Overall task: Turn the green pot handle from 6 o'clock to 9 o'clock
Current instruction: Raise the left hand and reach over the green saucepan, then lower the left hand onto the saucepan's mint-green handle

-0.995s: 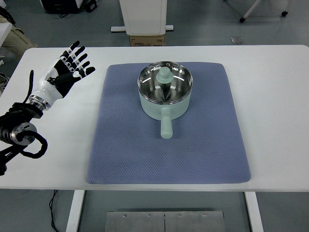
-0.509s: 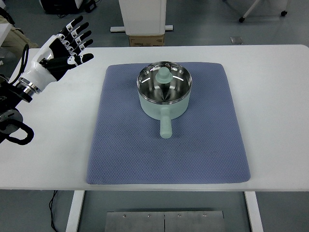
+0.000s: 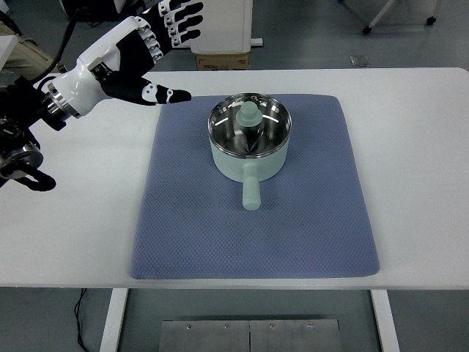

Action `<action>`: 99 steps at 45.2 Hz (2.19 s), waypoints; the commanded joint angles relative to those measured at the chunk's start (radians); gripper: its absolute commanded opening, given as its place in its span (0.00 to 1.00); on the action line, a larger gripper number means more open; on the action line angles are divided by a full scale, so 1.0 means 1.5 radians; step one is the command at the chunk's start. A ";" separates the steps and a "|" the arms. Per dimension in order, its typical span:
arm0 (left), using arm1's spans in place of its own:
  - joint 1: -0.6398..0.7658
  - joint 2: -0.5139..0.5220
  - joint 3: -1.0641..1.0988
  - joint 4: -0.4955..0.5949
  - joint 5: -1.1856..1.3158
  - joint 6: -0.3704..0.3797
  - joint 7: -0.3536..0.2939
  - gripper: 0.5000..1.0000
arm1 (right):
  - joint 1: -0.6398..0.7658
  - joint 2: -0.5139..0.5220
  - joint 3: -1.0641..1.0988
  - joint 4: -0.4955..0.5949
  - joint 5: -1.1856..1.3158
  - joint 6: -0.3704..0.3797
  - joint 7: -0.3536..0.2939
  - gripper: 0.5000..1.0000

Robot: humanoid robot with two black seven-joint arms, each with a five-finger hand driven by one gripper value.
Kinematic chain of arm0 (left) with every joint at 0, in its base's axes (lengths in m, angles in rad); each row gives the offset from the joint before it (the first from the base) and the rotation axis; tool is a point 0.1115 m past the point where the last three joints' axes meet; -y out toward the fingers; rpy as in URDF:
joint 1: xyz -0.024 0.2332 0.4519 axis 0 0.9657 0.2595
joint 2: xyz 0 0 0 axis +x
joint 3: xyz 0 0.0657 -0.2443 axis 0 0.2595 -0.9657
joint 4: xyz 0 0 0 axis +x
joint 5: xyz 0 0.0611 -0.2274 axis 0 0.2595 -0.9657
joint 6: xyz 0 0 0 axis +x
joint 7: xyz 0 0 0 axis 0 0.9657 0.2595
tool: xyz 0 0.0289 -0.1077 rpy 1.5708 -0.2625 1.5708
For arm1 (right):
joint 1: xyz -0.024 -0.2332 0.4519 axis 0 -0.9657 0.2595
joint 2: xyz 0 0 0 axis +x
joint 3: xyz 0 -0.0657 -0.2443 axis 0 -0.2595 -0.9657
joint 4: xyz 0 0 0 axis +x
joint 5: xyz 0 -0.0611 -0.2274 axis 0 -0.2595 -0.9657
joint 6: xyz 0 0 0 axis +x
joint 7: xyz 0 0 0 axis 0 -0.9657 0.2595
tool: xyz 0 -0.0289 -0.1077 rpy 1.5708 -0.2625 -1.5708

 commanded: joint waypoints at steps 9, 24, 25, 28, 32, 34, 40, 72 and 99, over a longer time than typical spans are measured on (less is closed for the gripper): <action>-0.013 -0.027 0.001 -0.078 0.045 -0.011 0.001 1.00 | 0.000 0.000 0.000 0.000 0.000 0.000 0.000 1.00; -0.061 -0.086 0.005 -0.084 0.238 -0.058 0.004 1.00 | 0.000 0.000 0.000 0.000 0.000 0.000 0.000 1.00; -0.062 -0.088 0.006 -0.084 0.256 -0.060 0.005 1.00 | 0.000 0.000 0.000 0.000 0.000 0.000 0.000 1.00; -0.065 -0.099 0.007 -0.084 0.302 -0.069 0.005 1.00 | 0.000 0.000 0.000 0.000 0.000 0.000 0.000 1.00; -0.070 -0.109 0.010 -0.084 0.357 -0.091 0.005 1.00 | 0.000 0.000 0.000 0.000 0.000 0.000 0.000 1.00; -0.075 -0.114 0.012 -0.084 0.379 -0.105 0.005 1.00 | 0.000 0.000 0.000 0.000 0.000 0.000 0.000 1.00; -0.086 -0.122 0.025 -0.085 0.419 -0.143 0.005 1.00 | 0.000 0.000 0.000 0.000 0.000 0.000 0.000 1.00; -0.083 -0.123 0.028 -0.093 0.323 -0.146 0.011 1.00 | 0.000 0.000 0.000 0.000 0.000 0.000 0.000 1.00; -0.086 -0.133 0.029 -0.085 0.164 -0.100 0.174 1.00 | 0.000 0.000 0.000 0.000 0.000 0.000 0.000 1.00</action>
